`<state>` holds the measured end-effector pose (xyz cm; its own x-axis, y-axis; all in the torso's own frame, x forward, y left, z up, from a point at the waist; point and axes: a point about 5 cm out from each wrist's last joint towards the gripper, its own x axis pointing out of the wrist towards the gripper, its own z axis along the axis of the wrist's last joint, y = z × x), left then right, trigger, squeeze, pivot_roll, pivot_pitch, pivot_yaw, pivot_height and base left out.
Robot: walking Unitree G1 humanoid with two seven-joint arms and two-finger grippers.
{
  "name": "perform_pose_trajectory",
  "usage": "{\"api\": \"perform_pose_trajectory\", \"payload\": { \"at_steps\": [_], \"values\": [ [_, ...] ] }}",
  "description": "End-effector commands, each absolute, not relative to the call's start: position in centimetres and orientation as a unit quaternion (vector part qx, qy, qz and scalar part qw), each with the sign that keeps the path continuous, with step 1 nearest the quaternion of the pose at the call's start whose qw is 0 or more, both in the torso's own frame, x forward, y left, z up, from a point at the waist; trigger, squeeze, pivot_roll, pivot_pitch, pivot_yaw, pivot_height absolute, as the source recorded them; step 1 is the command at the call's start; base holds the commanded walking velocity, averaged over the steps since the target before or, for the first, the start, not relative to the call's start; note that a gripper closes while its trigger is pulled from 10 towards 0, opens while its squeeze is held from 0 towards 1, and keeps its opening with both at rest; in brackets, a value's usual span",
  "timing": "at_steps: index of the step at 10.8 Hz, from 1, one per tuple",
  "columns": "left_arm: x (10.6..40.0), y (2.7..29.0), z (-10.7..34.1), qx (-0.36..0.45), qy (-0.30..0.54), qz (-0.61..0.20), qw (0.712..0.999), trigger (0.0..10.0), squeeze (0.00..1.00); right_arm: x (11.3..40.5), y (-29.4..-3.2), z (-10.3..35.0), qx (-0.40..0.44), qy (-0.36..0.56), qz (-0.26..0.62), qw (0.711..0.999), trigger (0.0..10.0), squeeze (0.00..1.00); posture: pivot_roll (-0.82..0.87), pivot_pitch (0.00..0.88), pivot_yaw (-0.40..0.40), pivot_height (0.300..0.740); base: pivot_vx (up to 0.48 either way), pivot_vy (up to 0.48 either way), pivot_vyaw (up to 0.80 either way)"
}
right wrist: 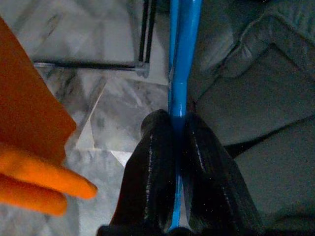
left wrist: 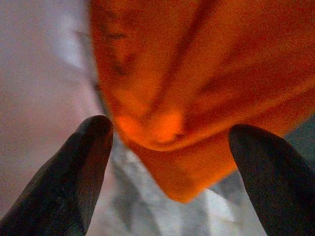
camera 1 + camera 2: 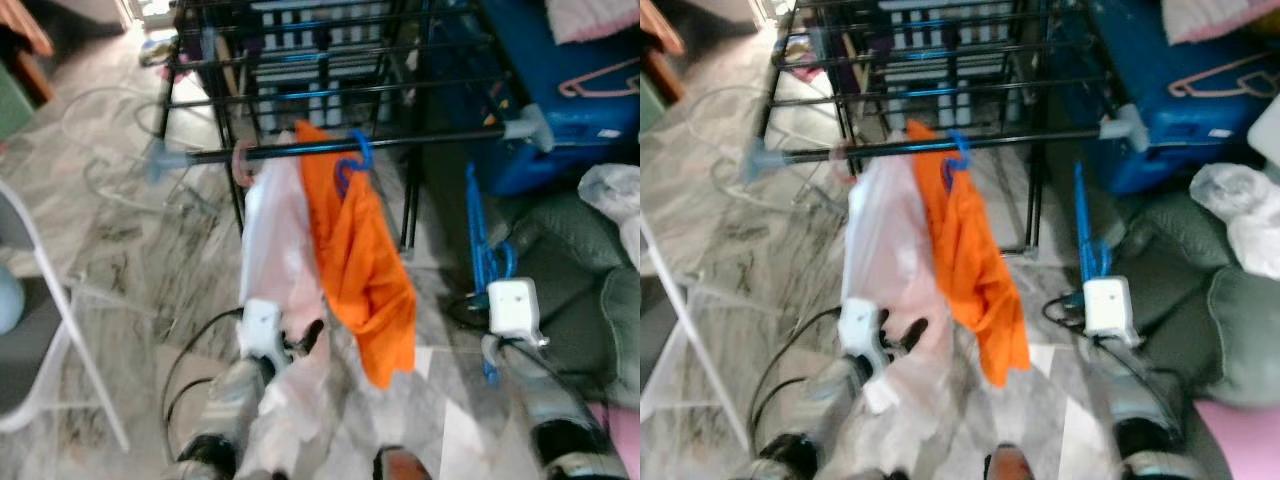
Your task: Hang hanger
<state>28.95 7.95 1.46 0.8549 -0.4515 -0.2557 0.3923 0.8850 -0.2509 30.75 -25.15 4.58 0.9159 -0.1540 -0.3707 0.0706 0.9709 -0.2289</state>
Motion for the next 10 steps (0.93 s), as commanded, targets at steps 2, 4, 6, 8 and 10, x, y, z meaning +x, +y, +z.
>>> {"api": "perform_pose_trajectory", "payload": {
  "at_steps": [2,4,6,8,10],
  "values": [
    [28.4,9.2,0.4,-0.085,0.184,-0.191,0.96,10.0,0.0,32.1,-24.3,6.7,-0.112,0.153,-0.02,0.982,10.0,0.0,-0.09,0.179,0.043,0.74,0.0,0.0,0.0],
    [28.5,9.1,0.5,-0.089,0.178,-0.198,0.96,10.0,0.0,32.6,-24.8,7.8,-0.119,0.134,-0.034,0.983,10.0,0.0,-0.09,0.178,0.042,0.74,0.0,0.0,0.2],
    [28.5,9.0,0.5,-0.088,0.179,-0.198,0.96,10.0,0.0,32.7,-25.1,8.3,-0.112,0.128,-0.046,0.984,10.0,0.0,-0.09,0.18,0.046,0.74,0.0,0.0,0.36],
    [28.5,9.2,0.5,-0.085,0.181,-0.196,0.96,10.0,0.0,32.9,-25.3,9.1,-0.108,0.12,-0.049,0.986,10.0,0.0,-0.09,0.184,0.048,0.74,0.0,0.0,0.0],
    [28.4,9.2,0.5,-0.083,0.18,-0.198,0.96,10.0,0.0,34.2,-25.9,12.0,-0.08,0.088,-0.055,0.991,10.0,0.0,-0.09,0.198,0.05,0.74,0.0,0.0,0.0]
  ]
}}
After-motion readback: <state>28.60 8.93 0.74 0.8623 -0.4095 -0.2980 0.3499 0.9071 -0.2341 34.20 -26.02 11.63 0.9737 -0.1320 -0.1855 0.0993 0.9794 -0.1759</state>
